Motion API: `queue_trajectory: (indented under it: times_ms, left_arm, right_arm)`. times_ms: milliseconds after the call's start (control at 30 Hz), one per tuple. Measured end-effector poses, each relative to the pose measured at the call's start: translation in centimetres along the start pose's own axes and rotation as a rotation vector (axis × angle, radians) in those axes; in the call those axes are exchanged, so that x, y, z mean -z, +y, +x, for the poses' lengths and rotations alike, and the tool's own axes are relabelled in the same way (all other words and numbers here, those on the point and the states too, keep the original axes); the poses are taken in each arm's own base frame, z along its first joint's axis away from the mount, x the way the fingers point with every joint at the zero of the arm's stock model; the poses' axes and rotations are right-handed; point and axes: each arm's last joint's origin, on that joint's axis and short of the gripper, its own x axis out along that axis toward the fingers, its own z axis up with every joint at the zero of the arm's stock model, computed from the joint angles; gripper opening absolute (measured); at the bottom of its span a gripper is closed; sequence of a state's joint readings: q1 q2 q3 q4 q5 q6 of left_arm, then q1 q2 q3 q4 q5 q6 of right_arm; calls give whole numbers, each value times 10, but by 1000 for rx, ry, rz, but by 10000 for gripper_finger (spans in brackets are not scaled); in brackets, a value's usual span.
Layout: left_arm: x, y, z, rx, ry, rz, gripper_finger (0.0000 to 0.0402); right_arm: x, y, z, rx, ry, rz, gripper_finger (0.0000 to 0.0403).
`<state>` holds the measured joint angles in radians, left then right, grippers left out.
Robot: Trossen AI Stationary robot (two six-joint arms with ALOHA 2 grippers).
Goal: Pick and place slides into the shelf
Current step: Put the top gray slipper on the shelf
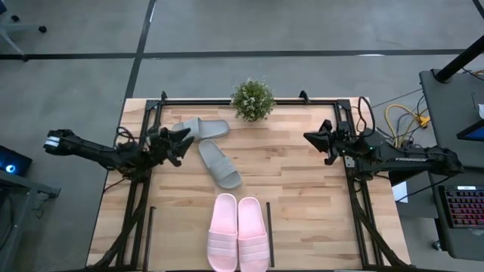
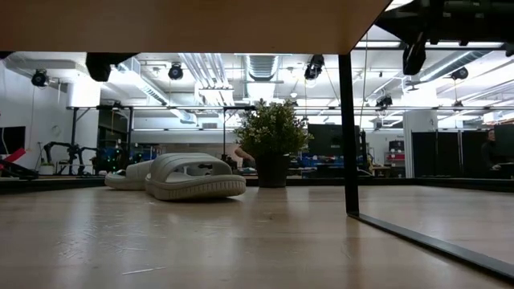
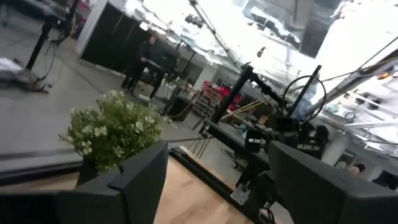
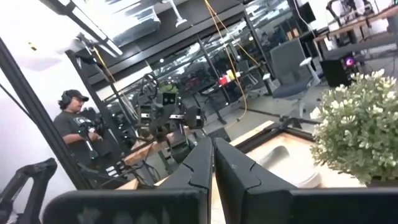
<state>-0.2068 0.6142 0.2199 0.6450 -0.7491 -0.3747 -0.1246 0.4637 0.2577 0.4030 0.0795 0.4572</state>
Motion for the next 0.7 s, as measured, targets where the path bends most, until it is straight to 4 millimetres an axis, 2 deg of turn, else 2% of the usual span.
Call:
queue_trajectory:
  times_ms: [133, 233, 300, 500, 600, 700]
  left_arm:
    - [1, -5, 10, -52, 2, -113, 260]
    - [0, -8, 18, -85, -13, -260, 249]
    - [1, -10, 22, -99, -12, -287, 243]
    - [-2, -14, 30, -192, -49, -174, 227]
    - [-18, -24, 33, -154, -70, -77, 223]
    - [-41, -41, 37, -11, -68, 36, 222]
  right_arm:
    - [-2, 1, 2, 0, -1, 7, 9]
    - [-3, 2, 2, -2, -4, 7, 9]
    - [-3, 2, 2, -2, -3, 7, 9]
    - [-3, 2, 2, -2, -2, 7, 9]
    - [-3, 2, 2, -2, -2, 16, 9]
    - [-3, 2, 2, -5, 0, 35, 9]
